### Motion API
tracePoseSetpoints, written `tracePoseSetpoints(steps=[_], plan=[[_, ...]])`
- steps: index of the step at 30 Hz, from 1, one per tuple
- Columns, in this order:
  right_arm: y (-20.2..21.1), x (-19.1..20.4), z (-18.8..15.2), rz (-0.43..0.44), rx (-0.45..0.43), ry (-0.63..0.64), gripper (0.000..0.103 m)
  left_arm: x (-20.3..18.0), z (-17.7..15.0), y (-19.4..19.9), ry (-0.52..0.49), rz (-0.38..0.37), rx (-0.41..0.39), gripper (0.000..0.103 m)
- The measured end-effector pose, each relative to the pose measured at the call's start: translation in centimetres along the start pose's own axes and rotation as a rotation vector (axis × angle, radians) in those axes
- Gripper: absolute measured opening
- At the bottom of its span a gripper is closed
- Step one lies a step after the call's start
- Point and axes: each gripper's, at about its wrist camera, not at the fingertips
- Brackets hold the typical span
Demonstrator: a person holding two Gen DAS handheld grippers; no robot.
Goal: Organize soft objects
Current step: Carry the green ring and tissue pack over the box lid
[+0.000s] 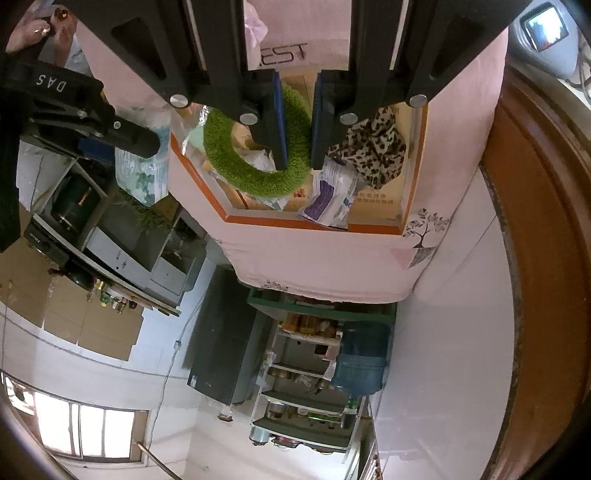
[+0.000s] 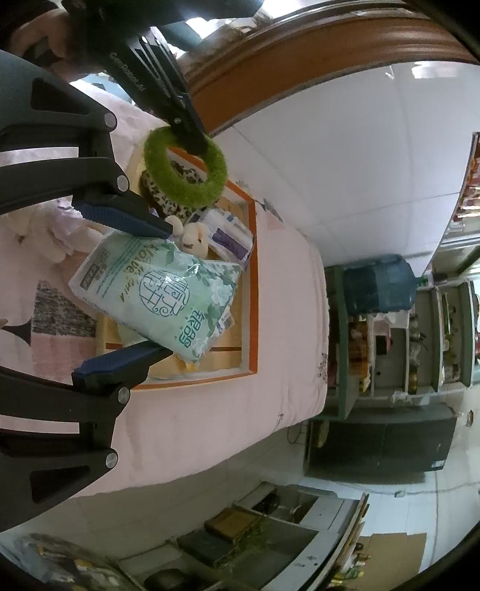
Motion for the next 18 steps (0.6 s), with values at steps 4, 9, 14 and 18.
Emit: tracePoseSetpoints(steps=[4, 9, 14, 18], plan=[[-0.6, -0.1, 0.3, 0.0, 0.004, 0.005, 0.058, 0.1, 0.2, -0.9, -0.006, 0.004, 0.008, 0.012], [-1.6, -0.5, 0.5, -0.001, 0.009, 0.011, 0.058, 0.2, 0.6, -2.1, -0.014, 0.012, 0.018, 0.012], [-2.6, -1.0, 1.0, -0.006, 0.011, 0.022, 0.058, 0.4, 1.2, -3.5, -0.014, 0.018, 0.025, 0.012], [-3.5, -1.5, 1.6, -0.014, 0.015, 0.025, 0.058, 0.7, 1.6, -4.6, -0.01, 0.02, 0.031, 0.012]])
Point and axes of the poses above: each gripper's, at about its wrist camera, not at the fingertips, and y roughly against the way its jaws point, x to its left, z to its top, and after that the axes turned 7 degrees about -x, right-handed
